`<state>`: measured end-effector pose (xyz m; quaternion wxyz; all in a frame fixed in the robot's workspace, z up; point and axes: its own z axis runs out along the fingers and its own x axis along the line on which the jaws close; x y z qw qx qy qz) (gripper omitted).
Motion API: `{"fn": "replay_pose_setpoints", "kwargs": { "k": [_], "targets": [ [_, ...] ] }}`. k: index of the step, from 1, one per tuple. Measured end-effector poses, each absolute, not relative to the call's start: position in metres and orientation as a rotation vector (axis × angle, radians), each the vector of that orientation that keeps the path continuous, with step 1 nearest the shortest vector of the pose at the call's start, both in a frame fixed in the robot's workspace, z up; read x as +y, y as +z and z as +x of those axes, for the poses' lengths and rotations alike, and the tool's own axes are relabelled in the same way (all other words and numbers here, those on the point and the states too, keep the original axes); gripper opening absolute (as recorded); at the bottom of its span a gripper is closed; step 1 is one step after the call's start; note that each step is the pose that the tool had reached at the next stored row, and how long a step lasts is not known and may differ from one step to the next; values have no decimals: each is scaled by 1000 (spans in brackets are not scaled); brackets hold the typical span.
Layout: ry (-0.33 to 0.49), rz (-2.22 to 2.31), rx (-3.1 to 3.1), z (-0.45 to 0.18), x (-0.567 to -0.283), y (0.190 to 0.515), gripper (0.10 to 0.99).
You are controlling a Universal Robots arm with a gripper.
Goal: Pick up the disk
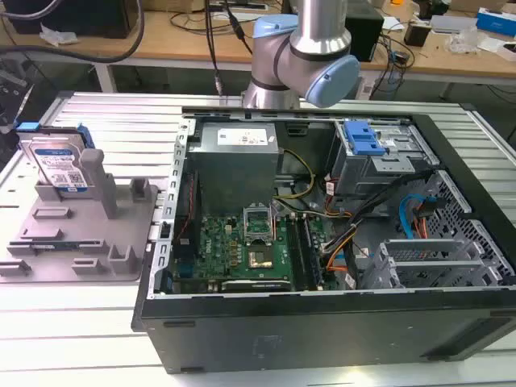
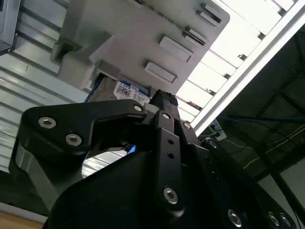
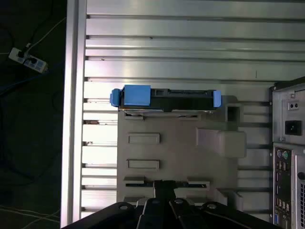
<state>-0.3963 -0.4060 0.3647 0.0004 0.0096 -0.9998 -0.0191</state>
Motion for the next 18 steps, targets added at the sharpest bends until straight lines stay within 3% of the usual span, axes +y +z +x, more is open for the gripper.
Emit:
{"fn": "replay_pose_setpoints", "kwargs": {
  "k": [18],
  "targets": [
    [-59,172,-3134,-396,-405,365,106]
  ]
}}
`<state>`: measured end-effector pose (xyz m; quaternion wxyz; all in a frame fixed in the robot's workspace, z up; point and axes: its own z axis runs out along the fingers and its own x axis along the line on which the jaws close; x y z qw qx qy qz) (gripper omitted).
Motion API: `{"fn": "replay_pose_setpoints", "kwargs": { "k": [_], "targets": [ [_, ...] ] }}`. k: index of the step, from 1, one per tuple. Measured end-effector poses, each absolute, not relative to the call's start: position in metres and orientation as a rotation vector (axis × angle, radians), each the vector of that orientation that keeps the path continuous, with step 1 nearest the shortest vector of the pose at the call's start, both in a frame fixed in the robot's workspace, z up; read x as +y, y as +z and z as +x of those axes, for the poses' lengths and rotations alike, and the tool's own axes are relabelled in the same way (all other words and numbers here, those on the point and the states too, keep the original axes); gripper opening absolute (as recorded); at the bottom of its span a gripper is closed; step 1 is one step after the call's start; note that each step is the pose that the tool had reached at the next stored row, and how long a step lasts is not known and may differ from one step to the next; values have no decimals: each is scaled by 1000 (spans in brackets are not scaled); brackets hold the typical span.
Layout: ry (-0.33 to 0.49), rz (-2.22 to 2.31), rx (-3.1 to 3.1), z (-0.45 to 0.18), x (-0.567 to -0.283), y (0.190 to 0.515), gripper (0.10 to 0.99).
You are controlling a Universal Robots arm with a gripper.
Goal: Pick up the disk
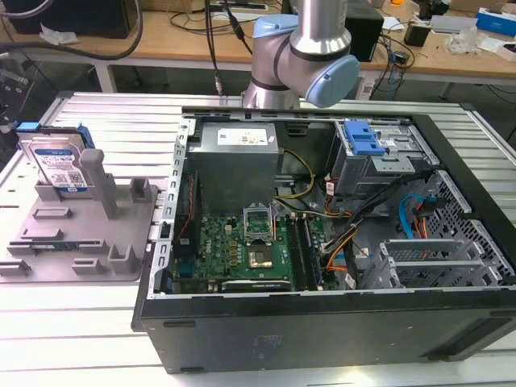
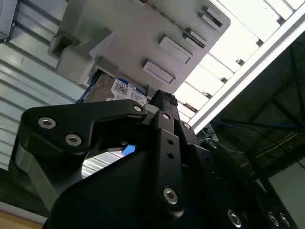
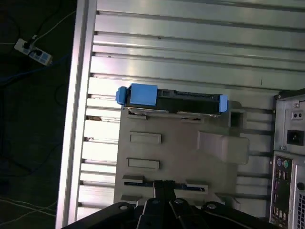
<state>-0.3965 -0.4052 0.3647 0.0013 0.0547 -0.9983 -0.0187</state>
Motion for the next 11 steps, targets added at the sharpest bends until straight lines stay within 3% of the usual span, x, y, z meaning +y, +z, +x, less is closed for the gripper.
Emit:
{"fn": "replay_pose_setpoints", "kwargs": {
  "k": [11],
  "targets": [
    [-58,549,-3086,-396,-405,364,106]
  ]
}}
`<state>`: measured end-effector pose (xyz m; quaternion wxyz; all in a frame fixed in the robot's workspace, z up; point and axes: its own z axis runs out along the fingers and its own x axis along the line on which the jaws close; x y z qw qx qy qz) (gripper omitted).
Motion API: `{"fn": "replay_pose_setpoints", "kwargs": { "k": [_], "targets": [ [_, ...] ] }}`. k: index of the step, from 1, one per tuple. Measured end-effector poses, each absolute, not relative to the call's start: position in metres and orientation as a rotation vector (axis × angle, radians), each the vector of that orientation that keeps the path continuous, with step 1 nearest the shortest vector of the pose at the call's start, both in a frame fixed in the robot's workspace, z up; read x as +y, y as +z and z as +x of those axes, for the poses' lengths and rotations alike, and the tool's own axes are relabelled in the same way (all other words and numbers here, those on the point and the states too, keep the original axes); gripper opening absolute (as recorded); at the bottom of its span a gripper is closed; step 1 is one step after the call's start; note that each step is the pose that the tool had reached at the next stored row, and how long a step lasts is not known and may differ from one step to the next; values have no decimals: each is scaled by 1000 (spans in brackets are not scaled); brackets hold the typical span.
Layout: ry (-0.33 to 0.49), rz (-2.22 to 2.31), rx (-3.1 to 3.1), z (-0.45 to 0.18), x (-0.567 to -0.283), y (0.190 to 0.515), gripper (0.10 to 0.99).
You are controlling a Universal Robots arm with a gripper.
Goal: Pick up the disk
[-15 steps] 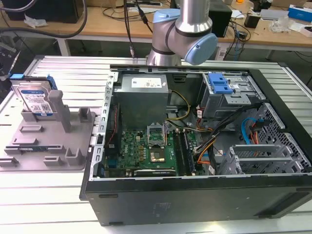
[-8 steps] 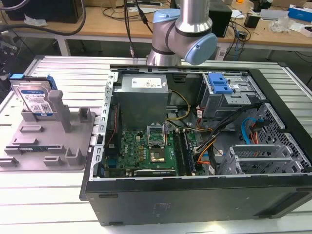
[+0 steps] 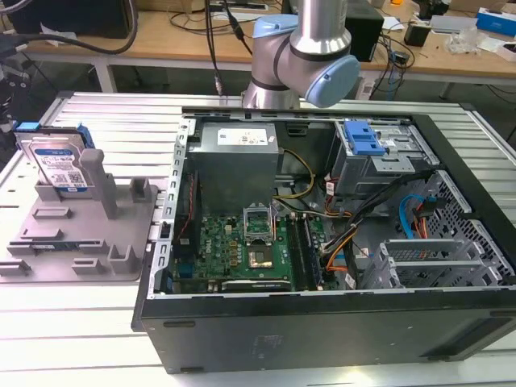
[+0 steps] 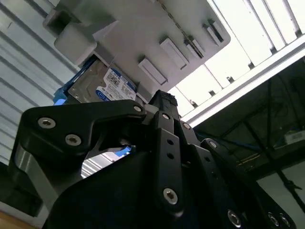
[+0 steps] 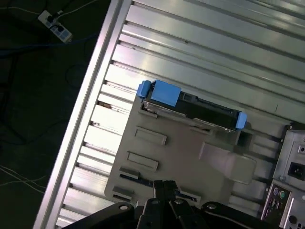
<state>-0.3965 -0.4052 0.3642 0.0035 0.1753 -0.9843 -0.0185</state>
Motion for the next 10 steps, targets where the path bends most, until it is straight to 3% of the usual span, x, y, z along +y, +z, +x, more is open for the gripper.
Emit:
{"fn": "replay_pose_setpoints", "kwargs": {
  "k": [10],
  "targets": [
    [-56,864,-3009,-397,-405,364,106]
  ]
}}
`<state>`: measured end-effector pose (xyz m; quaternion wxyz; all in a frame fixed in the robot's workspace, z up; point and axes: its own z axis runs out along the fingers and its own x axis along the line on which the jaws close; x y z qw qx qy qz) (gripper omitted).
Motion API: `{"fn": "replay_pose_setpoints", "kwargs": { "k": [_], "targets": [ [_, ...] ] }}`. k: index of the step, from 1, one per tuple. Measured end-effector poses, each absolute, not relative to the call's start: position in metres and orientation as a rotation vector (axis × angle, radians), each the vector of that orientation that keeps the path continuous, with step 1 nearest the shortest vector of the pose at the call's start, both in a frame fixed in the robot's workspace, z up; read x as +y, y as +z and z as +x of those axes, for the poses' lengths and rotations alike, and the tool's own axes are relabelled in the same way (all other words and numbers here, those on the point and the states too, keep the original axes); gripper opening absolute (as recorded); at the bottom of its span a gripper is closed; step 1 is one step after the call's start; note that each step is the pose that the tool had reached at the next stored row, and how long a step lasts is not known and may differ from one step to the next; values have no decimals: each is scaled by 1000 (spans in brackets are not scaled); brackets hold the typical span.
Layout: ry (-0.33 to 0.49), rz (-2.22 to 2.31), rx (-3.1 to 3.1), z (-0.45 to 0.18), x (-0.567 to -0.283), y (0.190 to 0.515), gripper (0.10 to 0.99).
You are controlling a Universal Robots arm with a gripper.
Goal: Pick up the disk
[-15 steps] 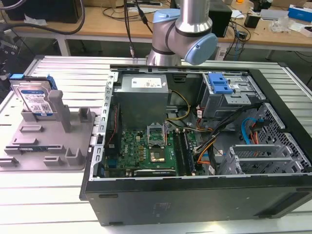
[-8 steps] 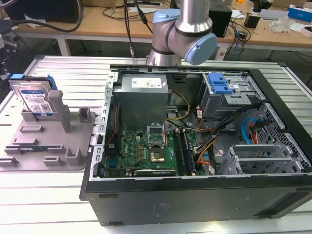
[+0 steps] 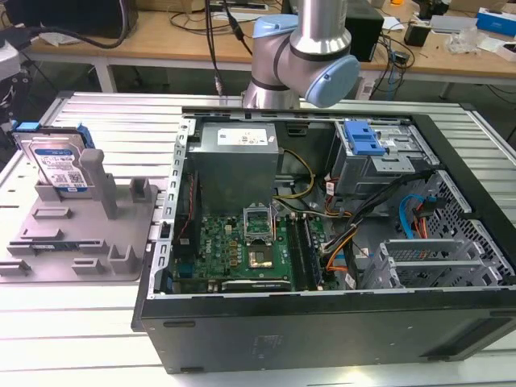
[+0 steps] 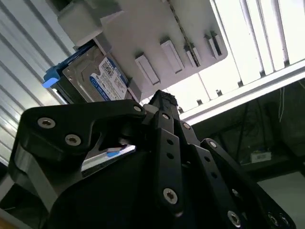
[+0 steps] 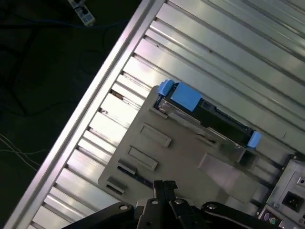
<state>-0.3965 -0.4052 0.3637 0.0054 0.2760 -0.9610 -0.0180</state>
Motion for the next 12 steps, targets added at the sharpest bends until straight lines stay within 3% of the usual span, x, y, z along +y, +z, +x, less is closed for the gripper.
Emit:
{"fn": "replay_pose_setpoints", "kwargs": {
  "k": [2,5,6,11,12],
  "targets": [
    [-56,970,-2975,-396,-405,364,106],
    [-55,1083,-2934,-396,-405,363,294],
    [-55,1116,-2921,-396,-405,363,294],
    [-53,1292,-2846,-396,-405,363,541],
    [-53,1316,-2834,-396,-405,363,541]
  ]
}}
